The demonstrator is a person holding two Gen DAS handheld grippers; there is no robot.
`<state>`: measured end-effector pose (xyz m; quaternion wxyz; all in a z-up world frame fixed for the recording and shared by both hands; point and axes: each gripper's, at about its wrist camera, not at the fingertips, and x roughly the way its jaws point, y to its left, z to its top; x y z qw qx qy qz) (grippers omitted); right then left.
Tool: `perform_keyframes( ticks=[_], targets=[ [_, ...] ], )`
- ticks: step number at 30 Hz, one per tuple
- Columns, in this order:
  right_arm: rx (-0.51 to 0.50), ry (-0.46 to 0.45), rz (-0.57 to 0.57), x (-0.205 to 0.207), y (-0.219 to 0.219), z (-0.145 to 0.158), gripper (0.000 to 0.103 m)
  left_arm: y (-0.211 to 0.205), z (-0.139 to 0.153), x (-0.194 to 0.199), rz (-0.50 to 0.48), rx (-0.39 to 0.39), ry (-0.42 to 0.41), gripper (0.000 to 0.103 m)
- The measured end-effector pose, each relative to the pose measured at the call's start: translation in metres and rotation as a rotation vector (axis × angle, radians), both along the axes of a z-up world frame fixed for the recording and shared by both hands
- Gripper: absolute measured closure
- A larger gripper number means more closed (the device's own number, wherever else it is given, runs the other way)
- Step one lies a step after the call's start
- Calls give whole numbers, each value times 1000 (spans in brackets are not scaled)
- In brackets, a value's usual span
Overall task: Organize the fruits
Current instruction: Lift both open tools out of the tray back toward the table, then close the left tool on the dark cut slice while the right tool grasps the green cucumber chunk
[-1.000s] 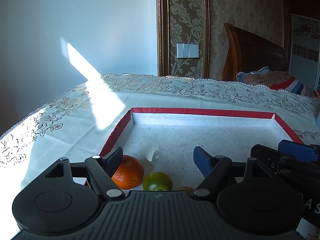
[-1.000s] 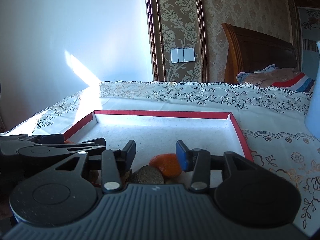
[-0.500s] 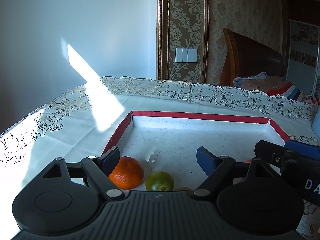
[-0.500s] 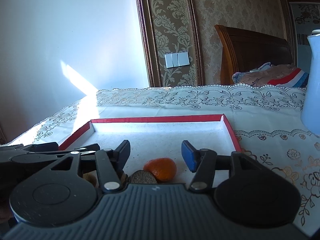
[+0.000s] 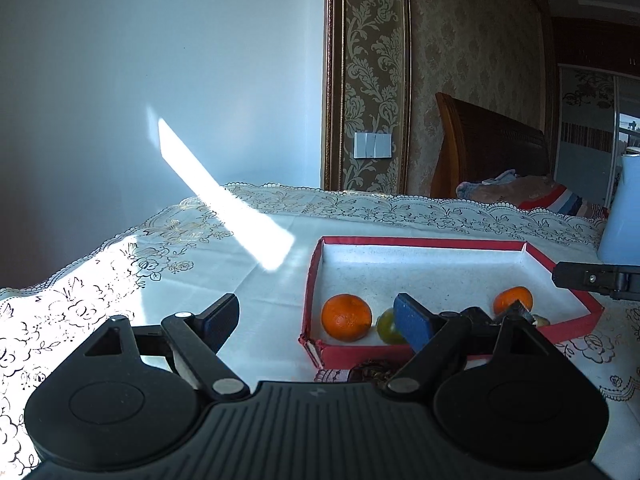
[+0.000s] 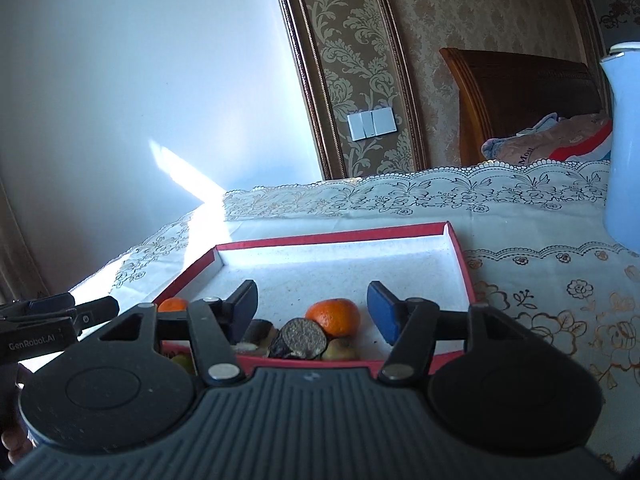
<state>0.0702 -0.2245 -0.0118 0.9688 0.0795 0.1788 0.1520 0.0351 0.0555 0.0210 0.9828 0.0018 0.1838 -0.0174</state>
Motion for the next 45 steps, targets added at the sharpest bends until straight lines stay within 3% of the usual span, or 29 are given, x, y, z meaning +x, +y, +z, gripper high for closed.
perform_keyframes(
  ticks=[2,7,12,14,20,27,29,37,42,45],
  targets=[
    [-31,16,33,-7,5,-3,48,6,-5,-7,-16,19,11,18],
    [-111,56,94,-19,17,-13,48,13,-13,-30,-87,78,-5,18],
    [-181,94,109,-14,31,-21,48,-2,-18,-29,-188,133,27,18],
    [-204,110,120,-9,37,-23,57,-8,-22,-23,-201,141,53,18],
    [-275,131,134,4,57,-26,59,-12,-32,-1,-188,115,149,18],
    [-300,161,139,15,68,-30,59,-23,-34,15,-196,137,188,18],
    [-309,176,137,18,69,-31,70,-25,-35,20,-192,133,205,18],
    [-305,187,135,20,68,-33,73,-26,-38,32,-183,87,250,19],
    [-307,185,133,20,69,-34,73,-31,-37,30,-197,85,247,27],
    [-307,185,131,20,69,-33,74,-32,-37,29,-222,67,252,40]
  ],
)
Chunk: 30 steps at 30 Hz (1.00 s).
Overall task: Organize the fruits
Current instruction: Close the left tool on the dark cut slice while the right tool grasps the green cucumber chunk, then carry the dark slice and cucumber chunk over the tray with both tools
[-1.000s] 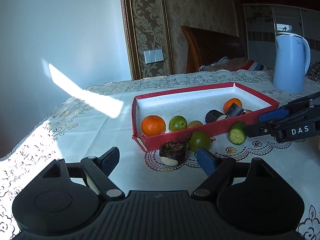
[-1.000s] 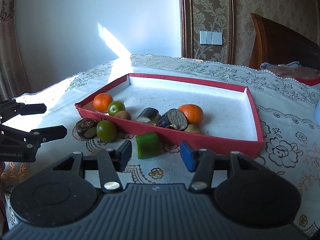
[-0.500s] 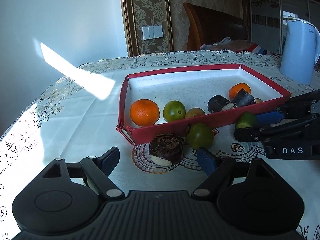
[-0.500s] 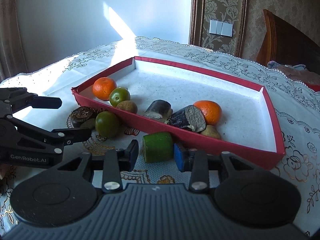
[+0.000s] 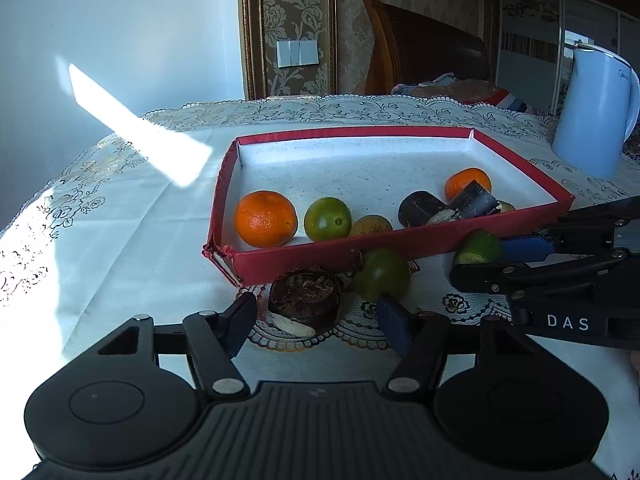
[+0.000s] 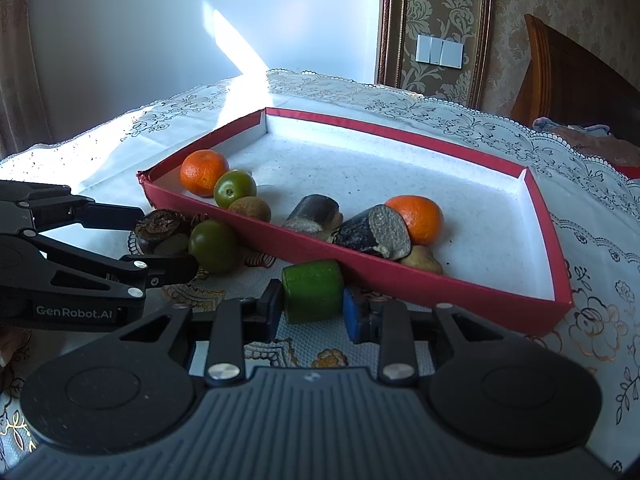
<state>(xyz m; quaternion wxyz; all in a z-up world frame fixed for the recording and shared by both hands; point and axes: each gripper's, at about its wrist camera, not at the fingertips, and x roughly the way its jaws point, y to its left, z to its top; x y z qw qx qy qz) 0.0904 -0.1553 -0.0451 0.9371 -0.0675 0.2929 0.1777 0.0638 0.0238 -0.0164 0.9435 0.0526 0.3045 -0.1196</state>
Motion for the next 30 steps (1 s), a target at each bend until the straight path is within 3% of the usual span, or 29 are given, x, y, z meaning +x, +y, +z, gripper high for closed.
perform_keyframes(
  ticks=[11,30],
  targets=[
    [17,-2,-18,-1,0,1,76,2,-2,-3,13,-8,-7,66],
    [45,-28,-34,-9,0,3,77,2,1,-11,92,-17,-47,66]
  ],
)
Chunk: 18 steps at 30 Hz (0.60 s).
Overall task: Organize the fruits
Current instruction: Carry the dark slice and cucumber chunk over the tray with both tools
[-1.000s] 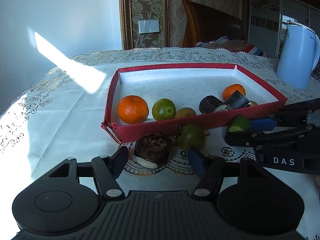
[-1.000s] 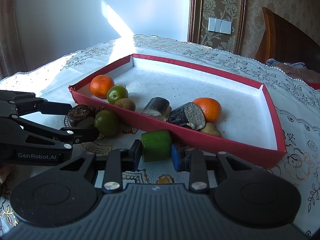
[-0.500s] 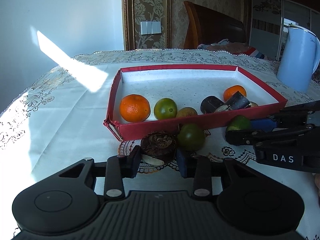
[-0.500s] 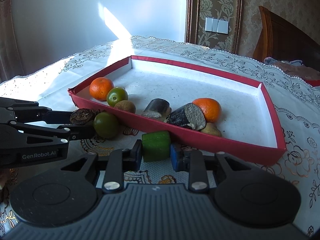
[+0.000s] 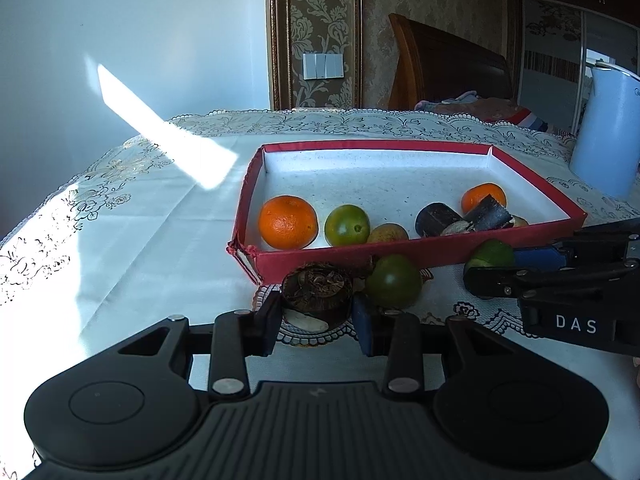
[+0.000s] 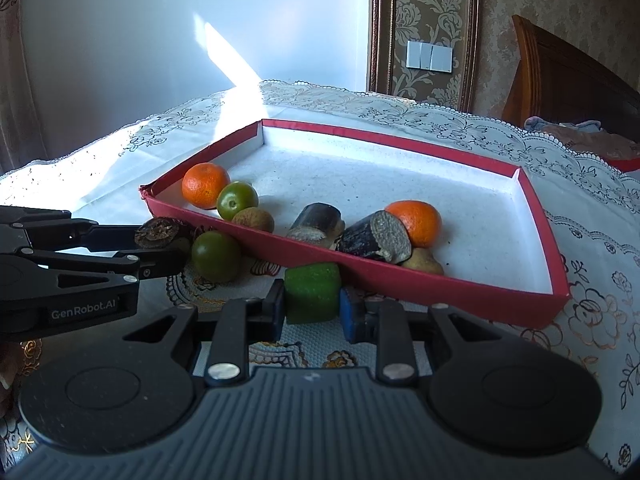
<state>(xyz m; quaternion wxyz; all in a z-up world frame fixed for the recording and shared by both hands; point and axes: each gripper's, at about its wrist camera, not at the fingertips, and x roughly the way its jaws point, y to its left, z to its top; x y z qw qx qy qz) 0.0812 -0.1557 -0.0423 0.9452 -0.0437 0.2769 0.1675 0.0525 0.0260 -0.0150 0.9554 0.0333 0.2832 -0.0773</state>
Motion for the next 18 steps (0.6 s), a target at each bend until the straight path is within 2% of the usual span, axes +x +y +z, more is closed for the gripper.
perform_keyframes(
  ticks=[11,18],
  targets=[
    [52,-64,-2,-12,3,16,77,-7,15,-14,48,7,-80,66],
    [77,-99,-22,-11,6,24,77,-9,29,-8,81,-4,-112,66]
  ],
)
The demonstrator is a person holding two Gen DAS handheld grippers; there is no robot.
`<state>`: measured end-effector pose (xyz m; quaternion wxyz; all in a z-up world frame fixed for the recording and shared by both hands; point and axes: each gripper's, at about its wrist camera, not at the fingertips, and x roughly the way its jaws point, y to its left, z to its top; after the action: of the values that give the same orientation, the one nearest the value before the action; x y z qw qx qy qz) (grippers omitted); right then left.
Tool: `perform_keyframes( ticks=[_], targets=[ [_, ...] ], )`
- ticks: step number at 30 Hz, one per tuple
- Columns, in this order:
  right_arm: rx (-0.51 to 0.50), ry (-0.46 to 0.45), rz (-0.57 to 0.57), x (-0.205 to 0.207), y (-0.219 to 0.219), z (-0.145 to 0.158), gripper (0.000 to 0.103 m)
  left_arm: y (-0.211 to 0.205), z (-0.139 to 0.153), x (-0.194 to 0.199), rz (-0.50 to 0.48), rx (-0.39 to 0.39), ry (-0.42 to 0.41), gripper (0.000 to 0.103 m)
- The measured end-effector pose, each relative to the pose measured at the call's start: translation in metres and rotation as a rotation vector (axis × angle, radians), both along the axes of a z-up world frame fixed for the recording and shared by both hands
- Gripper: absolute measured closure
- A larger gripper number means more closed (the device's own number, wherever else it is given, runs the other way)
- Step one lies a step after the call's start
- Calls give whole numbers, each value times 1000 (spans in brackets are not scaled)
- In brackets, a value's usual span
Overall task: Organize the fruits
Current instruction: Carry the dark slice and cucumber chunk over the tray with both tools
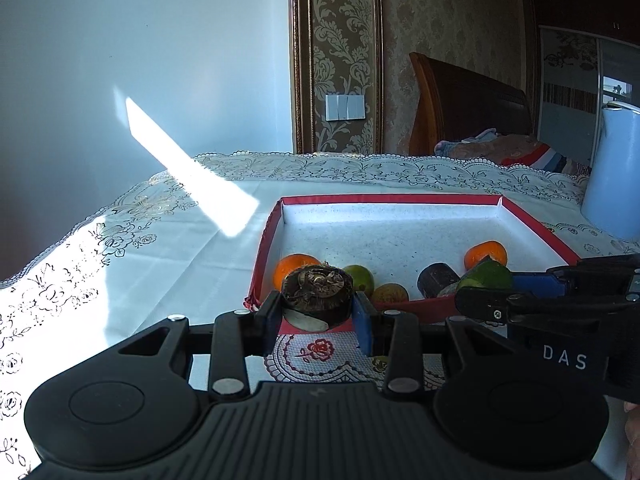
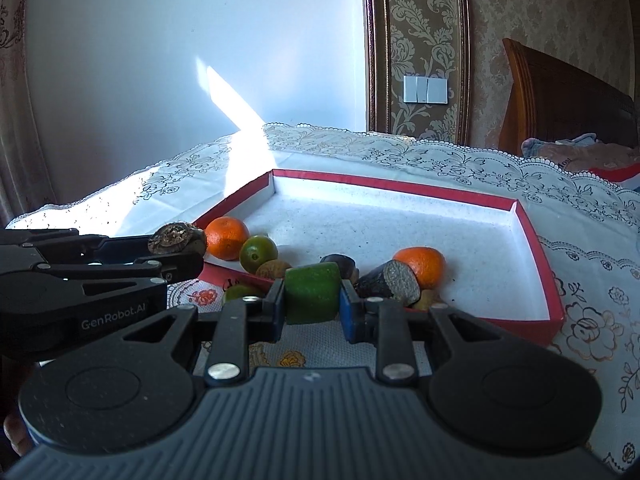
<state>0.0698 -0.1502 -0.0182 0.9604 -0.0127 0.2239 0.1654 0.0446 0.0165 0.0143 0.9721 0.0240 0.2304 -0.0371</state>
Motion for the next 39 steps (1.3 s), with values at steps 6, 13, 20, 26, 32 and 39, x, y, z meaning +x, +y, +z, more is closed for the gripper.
perform_keyframes(
  ticks=[6,13,20,26,32,39],
  targets=[
    [13,-28,-29,4,-2,7,77,-10,7,10,24,12,-16,66],
    [15,-37,-58,13,-6,8,77,-16,10,21,52,23,-39,66],
    [20,-36,-81,23,-9,5,77,-18,10,33,74,33,-45,66],
    [28,-44,-84,28,-10,7,77,-20,8,40,80,32,-40,66],
    [29,-48,-88,33,-9,7,77,-22,7,45,81,33,-40,66],
    [27,-34,-98,43,-10,5,77,-23,4,56,94,29,-31,66]
  ],
)
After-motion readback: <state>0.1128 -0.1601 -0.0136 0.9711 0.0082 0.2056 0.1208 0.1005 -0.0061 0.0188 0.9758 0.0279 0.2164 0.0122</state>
